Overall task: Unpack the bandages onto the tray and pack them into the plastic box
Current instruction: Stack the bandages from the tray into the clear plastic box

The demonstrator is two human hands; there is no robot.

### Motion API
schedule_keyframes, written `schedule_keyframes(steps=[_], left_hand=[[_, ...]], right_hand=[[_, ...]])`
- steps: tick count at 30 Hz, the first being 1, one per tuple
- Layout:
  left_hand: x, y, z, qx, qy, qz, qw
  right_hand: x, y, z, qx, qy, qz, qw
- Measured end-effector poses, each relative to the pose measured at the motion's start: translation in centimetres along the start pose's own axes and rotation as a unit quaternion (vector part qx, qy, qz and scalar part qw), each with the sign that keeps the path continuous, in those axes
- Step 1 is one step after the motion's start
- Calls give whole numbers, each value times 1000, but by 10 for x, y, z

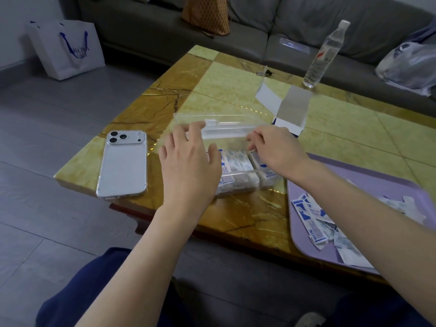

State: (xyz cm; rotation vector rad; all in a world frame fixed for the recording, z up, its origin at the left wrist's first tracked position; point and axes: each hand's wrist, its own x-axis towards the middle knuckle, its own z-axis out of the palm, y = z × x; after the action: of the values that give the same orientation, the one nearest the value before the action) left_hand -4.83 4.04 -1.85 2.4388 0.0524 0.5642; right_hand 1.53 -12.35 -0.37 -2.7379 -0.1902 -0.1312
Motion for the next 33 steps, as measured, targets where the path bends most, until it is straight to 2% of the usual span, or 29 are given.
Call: schedule_keyframes(steps=[3, 6, 8, 11, 15, 19, 21, 24, 29, 33], left_hand=[[-3, 21, 9, -44, 10, 90, 995], [-10, 43, 21, -97, -11, 163, 982], [-16, 57, 32, -108, -34, 200, 973], [-26, 74, 50, -105, -90, 255, 957], [-36, 85, 77, -76, -197, 309, 927], [-43, 90, 105, 39, -305, 322, 896], [-45, 91, 113, 87, -345, 327, 875], [-44, 94, 119, 101, -375, 321, 864], [-38, 99, 123, 99, -394, 295, 865], [-34, 105, 126, 113, -422, 283, 854]], right_hand=[[-27, 5, -10, 43, 87, -92, 991], [-49, 25, -10, 9, 173, -173, 970], [-62, 42, -11, 2, 210, -186, 960], [-81, 75, -15, -20, 213, -170, 962], [-94, 127, -15, -52, 116, -45, 991], [-102, 153, -20, -55, -9, 88, 995], [-104, 156, -24, -96, -83, 98, 987], [-105, 156, -31, -69, -155, 89, 982], [-108, 153, -36, -10, -169, 92, 981], [-108, 151, -33, 50, -180, 132, 973]])
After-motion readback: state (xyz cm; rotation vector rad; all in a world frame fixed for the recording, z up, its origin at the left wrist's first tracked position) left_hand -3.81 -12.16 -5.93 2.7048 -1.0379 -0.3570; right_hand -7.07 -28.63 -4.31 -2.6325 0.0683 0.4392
